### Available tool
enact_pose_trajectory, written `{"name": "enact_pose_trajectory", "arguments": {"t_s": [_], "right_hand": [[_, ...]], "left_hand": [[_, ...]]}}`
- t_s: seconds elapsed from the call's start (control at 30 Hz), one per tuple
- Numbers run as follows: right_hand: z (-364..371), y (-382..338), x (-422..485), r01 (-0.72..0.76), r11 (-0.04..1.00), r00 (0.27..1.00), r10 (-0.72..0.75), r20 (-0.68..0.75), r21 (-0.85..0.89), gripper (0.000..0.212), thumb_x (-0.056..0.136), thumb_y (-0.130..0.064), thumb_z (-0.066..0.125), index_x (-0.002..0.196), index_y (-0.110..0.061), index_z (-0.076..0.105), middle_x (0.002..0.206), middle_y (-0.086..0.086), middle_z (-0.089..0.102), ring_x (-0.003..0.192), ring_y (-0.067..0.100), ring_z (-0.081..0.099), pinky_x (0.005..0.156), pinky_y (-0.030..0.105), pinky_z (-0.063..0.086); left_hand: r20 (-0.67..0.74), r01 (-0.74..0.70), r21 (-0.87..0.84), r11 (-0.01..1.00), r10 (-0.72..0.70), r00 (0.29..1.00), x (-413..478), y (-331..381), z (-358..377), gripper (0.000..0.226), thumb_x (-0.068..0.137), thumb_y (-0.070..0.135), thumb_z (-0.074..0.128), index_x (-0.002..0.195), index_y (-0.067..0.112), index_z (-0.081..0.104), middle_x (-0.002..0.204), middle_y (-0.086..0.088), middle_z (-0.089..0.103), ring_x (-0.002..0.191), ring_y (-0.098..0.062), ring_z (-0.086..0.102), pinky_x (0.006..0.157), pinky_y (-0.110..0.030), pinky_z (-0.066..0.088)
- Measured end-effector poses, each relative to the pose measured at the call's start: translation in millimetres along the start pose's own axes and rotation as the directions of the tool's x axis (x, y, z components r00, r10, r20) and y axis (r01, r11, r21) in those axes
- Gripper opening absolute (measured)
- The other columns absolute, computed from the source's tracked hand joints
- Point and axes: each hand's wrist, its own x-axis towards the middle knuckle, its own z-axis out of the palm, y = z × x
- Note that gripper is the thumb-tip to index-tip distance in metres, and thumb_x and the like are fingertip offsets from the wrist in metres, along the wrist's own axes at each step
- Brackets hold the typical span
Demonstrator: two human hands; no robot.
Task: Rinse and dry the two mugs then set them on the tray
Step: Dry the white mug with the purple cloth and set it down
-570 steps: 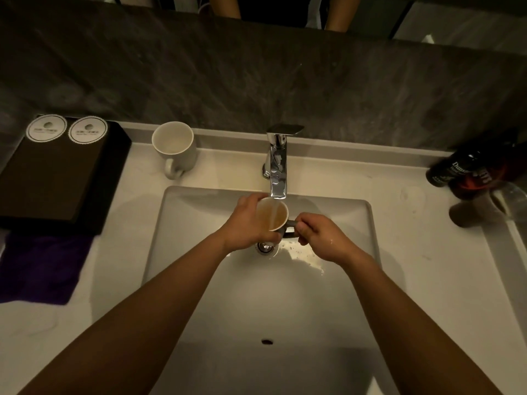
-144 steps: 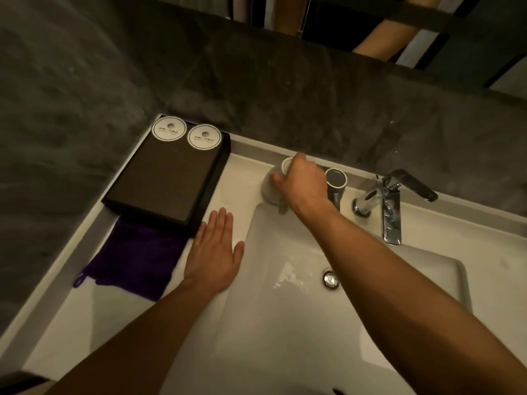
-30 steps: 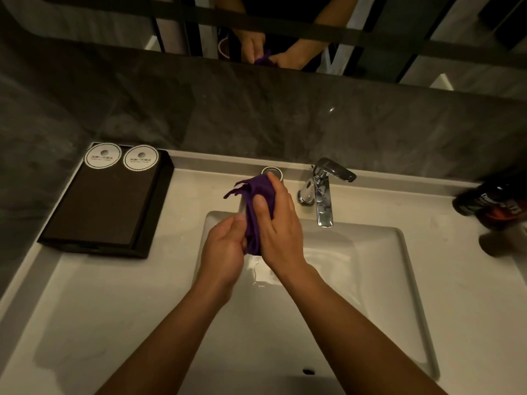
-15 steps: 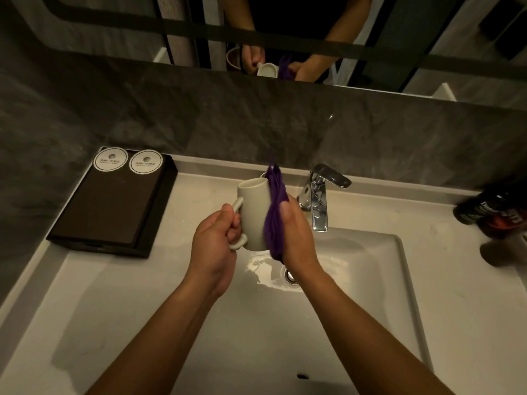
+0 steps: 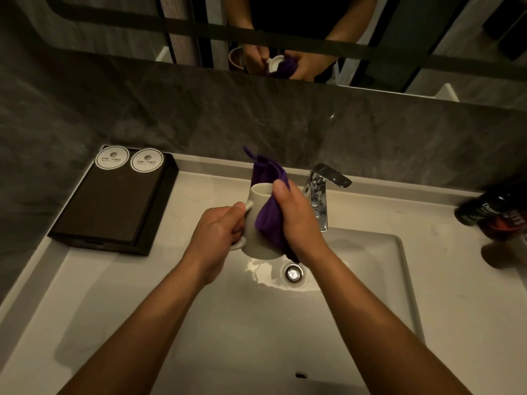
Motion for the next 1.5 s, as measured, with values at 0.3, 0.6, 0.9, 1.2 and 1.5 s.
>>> {"name": "enact_pose_trajectory", "arguments": {"t_s": [0.3,0.6,0.9,1.2,1.5], "right_hand": [[-16.2,-23.4,3.1,-0.05,0.998,0.99,0.054,0.128,-0.03,0.032,0.106,-0.035,0.049,0.104,-0.01,0.069,0.091,0.005,0.07,0.084,0.016,0.061,0.082,0.035,0.047],[-11.2,-50.0,9.8,0.014,0.873,0.954,0.135,0.268,-0.488,0.048,0.104,-0.054,0.04,0.093,-0.017,0.068,0.092,0.002,0.074,0.085,0.02,0.067,0.081,0.041,0.051],[-22.9,-34.9,17.9,-0.52,0.775,0.801,0.296,0.521,0.359,0.035,0.092,-0.045,0.065,0.098,-0.015,0.081,0.091,0.008,0.079,0.08,0.02,0.075,0.079,0.032,0.061],[-0.9,-14.2,-20.3,-0.5,0.559,0.866,0.33,0.375,0.662,0.055,0.073,-0.066,0.068,0.098,-0.02,0.081,0.09,0.007,0.074,0.075,0.024,0.07,0.065,0.031,0.054],[24.4,-9.1,-41.5,-0.2,0.653,0.952,0.304,-0.011,0.73,0.073,0.082,-0.071,0.062,0.146,-0.039,0.048,0.138,0.011,0.065,0.122,0.038,0.066,0.081,0.048,0.061]], "left_hand": [[-0.006,-0.06,0.11,0.992,0.061,0.998,6.5,4.4,-3.2,0.062,0.107,0.026,0.051,0.045,0.025,0.045,0.046,0.012,0.036,0.045,-0.005,0.032,0.051,-0.025,0.032],[0.038,-0.357,0.516,0.779,0.396,0.917,-3.7,-1.7,4.6,0.066,0.097,0.048,0.041,0.066,-0.007,0.059,0.061,-0.024,0.056,0.063,-0.041,0.052,0.06,-0.054,0.043],[-0.005,-0.312,0.195,0.93,0.319,0.948,-15.0,1.4,5.8,0.054,0.091,0.055,0.05,0.047,0.024,0.047,0.046,0.01,0.038,0.048,-0.007,0.034,0.051,-0.023,0.029],[-0.349,-0.183,-0.334,0.925,0.059,0.935,-7.4,9.2,14.9,0.059,0.104,0.036,0.057,0.045,0.028,0.054,0.048,0.012,0.042,0.045,-0.005,0.042,0.05,-0.023,0.041],[-0.463,-0.175,-0.033,0.984,0.14,0.875,-20.5,-31.2,29.0,0.046,0.092,0.065,0.034,0.073,0.028,0.052,0.059,0.013,0.054,0.058,-0.002,0.053,0.058,-0.018,0.045]]}}
